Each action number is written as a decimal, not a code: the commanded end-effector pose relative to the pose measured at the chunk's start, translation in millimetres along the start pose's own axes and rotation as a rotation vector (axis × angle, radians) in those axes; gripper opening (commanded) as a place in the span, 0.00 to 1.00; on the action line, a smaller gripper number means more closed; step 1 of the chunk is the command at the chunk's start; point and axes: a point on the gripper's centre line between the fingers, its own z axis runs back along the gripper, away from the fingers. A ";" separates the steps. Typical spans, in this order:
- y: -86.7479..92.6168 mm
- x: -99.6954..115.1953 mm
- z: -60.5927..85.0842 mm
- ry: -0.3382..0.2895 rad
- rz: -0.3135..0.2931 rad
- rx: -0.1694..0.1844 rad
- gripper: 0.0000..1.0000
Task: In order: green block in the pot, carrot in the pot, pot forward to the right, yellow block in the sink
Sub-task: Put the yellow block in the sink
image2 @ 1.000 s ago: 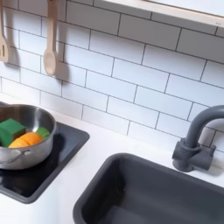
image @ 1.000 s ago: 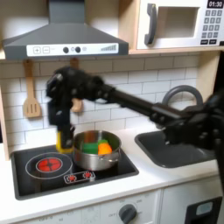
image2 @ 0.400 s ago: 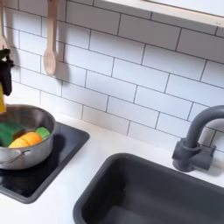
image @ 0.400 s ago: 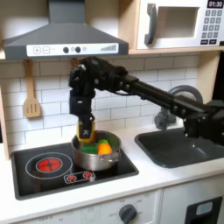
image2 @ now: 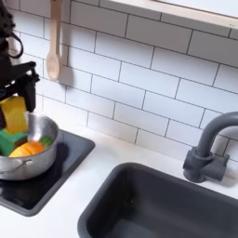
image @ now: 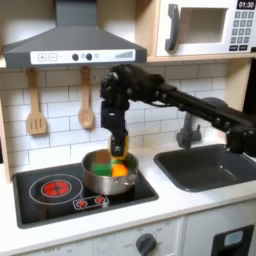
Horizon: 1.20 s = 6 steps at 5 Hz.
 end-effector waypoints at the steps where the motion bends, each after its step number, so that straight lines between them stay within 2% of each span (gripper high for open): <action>1: -5.6 -48.8 3.7 0.048 -0.100 -0.014 0.00; 2: -7.1 -64.3 -1.4 0.068 -0.135 -0.005 0.00; 4: -22.7 -88.9 -6.6 0.079 -0.221 -0.011 0.00; 6: -34.8 -124.9 -16.9 0.129 -0.299 0.004 0.00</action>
